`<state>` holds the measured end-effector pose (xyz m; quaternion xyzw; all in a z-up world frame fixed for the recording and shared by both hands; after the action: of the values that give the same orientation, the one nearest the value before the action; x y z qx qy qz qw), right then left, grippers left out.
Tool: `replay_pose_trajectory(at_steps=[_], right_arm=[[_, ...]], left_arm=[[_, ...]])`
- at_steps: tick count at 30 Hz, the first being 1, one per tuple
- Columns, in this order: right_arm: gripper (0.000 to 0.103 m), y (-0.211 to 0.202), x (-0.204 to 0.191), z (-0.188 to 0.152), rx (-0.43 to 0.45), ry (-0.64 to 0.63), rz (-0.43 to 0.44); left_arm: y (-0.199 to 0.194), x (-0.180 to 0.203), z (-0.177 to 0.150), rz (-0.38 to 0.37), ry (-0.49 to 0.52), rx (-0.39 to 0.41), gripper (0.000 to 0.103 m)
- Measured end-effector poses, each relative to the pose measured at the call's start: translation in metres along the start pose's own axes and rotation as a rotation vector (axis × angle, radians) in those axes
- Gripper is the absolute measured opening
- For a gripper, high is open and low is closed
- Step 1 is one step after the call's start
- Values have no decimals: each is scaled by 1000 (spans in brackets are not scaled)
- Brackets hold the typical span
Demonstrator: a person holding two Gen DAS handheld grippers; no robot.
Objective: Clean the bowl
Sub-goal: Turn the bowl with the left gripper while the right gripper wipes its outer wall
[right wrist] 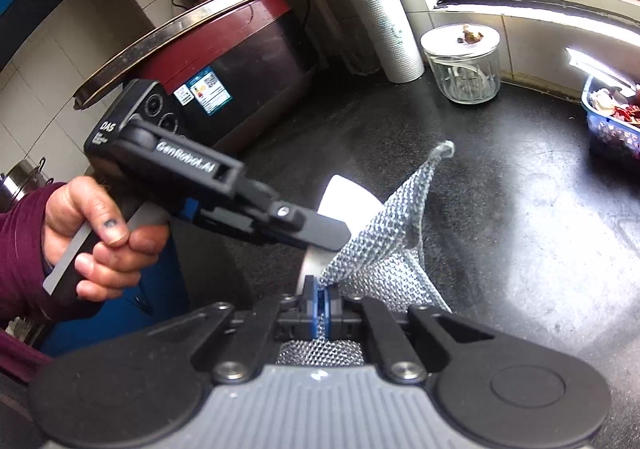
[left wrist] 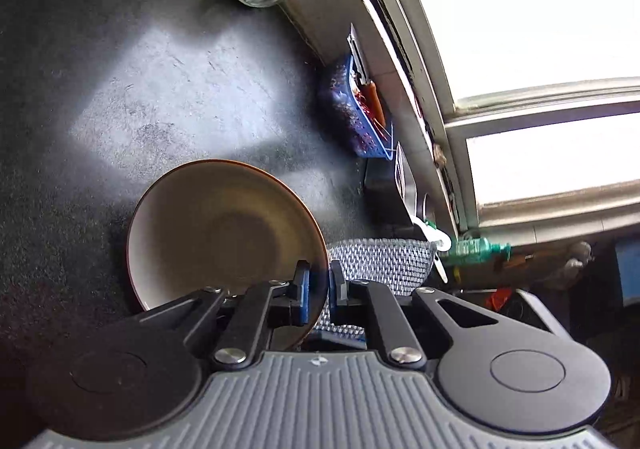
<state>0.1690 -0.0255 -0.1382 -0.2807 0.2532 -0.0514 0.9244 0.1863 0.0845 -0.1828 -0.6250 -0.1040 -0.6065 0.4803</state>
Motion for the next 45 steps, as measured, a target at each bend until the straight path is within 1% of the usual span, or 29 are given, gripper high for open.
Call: replay_pose_trajectory(at_steps=[3,6,8,13,17,19,23,26,27,28,31,32,36,37,39,40,42,44,45], right_arm=[[3,4,-6,-4,-20,-14,-2],[3,7,3,-7,-40,-5,-34],[3,7,7,-9,-40,2,-41],[3,10,10,-10,-42,9,-41],[3,11,11,-9,-42,8,-41],[3,11,12,-8,-41,8,-43],[3,13,15,-6,-40,9,-49],[3,14,17,-6,-41,9,-53],[3,14,17,-5,-40,11,-52],[3,15,18,-5,-39,11,-52],[3,16,19,-3,-39,11,-52],[3,16,19,-2,-39,10,-52],[3,18,21,1,-38,7,-55],[3,19,22,1,-38,6,-56],[3,19,22,3,-40,0,-59],[3,20,22,3,-42,-6,-63],[3,21,22,4,-48,-23,-72],[3,21,23,5,-51,-33,-79],[3,20,23,5,-50,-36,-82]], left_arm=[[4,1,0,10,1,3,10],[8,3,1,21,21,2,10],[9,6,3,30,56,0,10],[12,9,4,41,105,-18,10],[12,9,2,60,184,-44,12],[13,10,-2,77,230,-68,16],[10,7,-6,94,291,-98,23],[5,8,-7,91,340,-118,33],[2,9,-9,83,365,-131,41],[0,10,-10,77,391,-144,45],[-6,14,-14,80,514,-188,46],[-8,15,-15,80,556,-191,46],[-10,20,-19,86,707,-212,44],[-9,21,-21,93,747,-220,36],[-8,22,-23,112,815,-230,25],[-7,23,-23,115,818,-232,20],[-6,24,-22,115,822,-222,12],[-5,26,-23,116,828,-221,9],[-5,27,-25,109,812,-221,7]])
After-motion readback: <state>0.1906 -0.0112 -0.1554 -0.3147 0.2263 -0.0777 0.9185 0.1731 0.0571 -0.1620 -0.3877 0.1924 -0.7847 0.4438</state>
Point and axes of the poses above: each gripper's, at about its wrist camera, not at the fingertips, and y roughly the way its jaws point, x to its right, z to its top, the point moved 9 cm from there along y, roughly the way its jaws point, and after that the axes turned 9 degrees about x, right-handed, at the moved point
